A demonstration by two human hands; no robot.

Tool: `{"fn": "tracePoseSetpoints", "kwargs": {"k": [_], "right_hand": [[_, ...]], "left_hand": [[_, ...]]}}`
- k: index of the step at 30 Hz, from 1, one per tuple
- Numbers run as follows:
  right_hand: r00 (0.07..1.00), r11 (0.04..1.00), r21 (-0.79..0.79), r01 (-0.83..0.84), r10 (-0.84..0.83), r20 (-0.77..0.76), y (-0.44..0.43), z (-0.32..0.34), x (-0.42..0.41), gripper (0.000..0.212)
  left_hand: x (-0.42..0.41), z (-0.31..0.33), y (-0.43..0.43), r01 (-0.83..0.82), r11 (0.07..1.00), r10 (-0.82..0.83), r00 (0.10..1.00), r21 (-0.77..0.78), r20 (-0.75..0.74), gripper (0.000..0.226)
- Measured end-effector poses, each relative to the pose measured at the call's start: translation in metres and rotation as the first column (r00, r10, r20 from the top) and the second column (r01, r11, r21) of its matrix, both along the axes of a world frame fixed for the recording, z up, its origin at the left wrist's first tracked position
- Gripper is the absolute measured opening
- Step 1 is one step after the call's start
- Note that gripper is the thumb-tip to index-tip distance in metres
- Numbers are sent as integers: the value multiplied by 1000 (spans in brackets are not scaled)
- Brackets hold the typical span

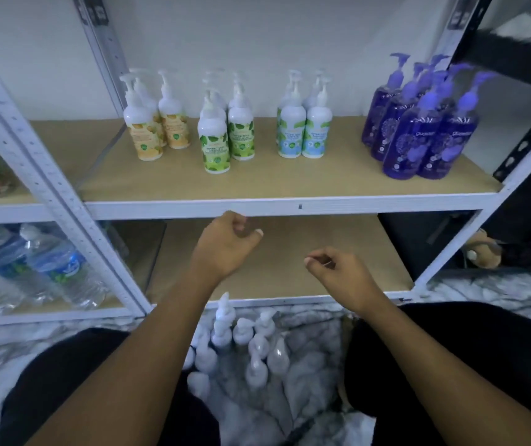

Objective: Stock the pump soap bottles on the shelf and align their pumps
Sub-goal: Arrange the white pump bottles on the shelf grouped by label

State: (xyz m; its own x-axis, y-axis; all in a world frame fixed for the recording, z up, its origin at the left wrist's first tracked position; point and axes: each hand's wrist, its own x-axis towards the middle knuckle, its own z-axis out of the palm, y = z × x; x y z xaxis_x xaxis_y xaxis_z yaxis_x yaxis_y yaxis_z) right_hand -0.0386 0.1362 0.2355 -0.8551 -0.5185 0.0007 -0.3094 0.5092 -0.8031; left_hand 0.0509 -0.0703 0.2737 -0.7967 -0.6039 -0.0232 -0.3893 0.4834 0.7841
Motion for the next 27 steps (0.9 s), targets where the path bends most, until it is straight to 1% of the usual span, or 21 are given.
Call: {"fn": "tracePoseSetpoints", "kwargs": {"k": [2, 5, 8, 10, 12, 16, 18, 20, 23, 25, 27], "right_hand": [[998, 999, 38, -3, 1, 58, 5, -27, 13, 4], [984, 988, 132, -80, 57, 169, 12, -73, 33, 2], [956, 951, 245, -188, 119, 269, 21, -118, 53, 17], [925, 907, 322, -271, 153, 347, 28, -145, 61, 26], [899, 877, 368, -309, 143, 413, 35, -169, 62, 33], [858, 819, 423, -389, 155, 490, 39, -191, 50, 36], [849, 799, 435, -415, 169, 500, 37, -203, 42, 47], [840, 774, 444, -451, 202, 503, 32, -217, 37, 63], [845, 779, 438, -448, 209, 492, 24, -252, 29, 86], [854, 787, 431, -441, 222, 470, 19, -280, 25, 101], [853, 789, 413, -455, 253, 456, 13, -287, 23, 102]], "left_hand": [[18, -24, 15, -24, 997, 22, 999, 68, 24, 43], [46, -64, 41, -85, 986, 75, 995, 146, 73, 35], [77, -110, 68, -157, 953, 123, 982, 259, 145, 37], [96, -138, 81, -185, 932, 112, 965, 313, 237, 39], [109, -162, 87, -178, 932, 90, 957, 316, 275, 41], [121, -188, 84, -174, 916, 19, 919, 361, 395, 38], [120, -207, 78, -156, 929, -1, 906, 335, 423, 43], [115, -224, 75, -103, 946, -47, 893, 306, 448, 56], [99, -255, 66, 5, 972, -130, 843, 235, 522, 74], [88, -278, 63, 74, 976, -175, 823, 204, 540, 83], [79, -292, 61, 148, 975, -216, 814, 167, 538, 83]]}}
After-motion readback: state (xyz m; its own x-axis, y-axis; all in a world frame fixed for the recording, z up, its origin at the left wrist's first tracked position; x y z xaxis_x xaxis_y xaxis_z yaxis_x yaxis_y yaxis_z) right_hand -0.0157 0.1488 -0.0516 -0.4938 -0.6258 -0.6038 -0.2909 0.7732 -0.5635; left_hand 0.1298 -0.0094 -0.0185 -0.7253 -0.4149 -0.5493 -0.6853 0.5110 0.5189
